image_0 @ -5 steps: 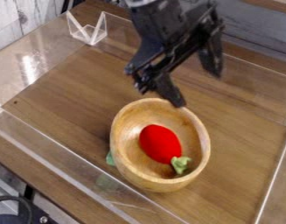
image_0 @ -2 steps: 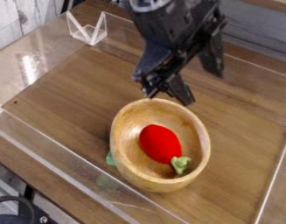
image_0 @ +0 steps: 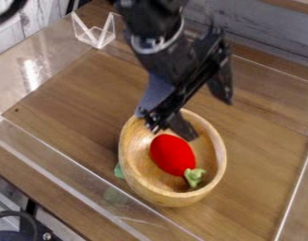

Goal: Put the green block in the brown bowl

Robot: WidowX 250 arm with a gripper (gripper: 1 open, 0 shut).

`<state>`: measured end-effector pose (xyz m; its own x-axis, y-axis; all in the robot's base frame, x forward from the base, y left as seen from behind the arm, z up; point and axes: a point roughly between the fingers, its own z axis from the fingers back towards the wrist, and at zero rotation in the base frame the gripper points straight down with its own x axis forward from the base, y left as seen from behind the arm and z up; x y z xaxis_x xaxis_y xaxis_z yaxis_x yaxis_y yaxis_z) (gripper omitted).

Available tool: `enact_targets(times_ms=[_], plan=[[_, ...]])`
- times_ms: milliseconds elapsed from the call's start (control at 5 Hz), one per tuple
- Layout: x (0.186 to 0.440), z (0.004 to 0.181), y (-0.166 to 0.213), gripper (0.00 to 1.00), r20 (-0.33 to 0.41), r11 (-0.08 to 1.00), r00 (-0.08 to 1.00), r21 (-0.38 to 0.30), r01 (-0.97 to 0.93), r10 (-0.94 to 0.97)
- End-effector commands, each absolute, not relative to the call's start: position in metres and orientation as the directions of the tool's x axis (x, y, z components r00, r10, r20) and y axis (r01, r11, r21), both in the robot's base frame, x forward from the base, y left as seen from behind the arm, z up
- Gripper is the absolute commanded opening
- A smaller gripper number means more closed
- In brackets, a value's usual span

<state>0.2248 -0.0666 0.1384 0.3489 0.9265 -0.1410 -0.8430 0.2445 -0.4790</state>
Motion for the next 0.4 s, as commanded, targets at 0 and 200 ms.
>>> enact_targets(times_ms=[0, 200], plan=[[0.225, 0.14, -0.068, 1.0, -0.11, 0.275, 0.377, -0.507, -0.817, 0.92], [0.221, 0.159, -0.079, 1.0, -0.081, 0.311, 0.404, -0.508, -0.803, 0.911]])
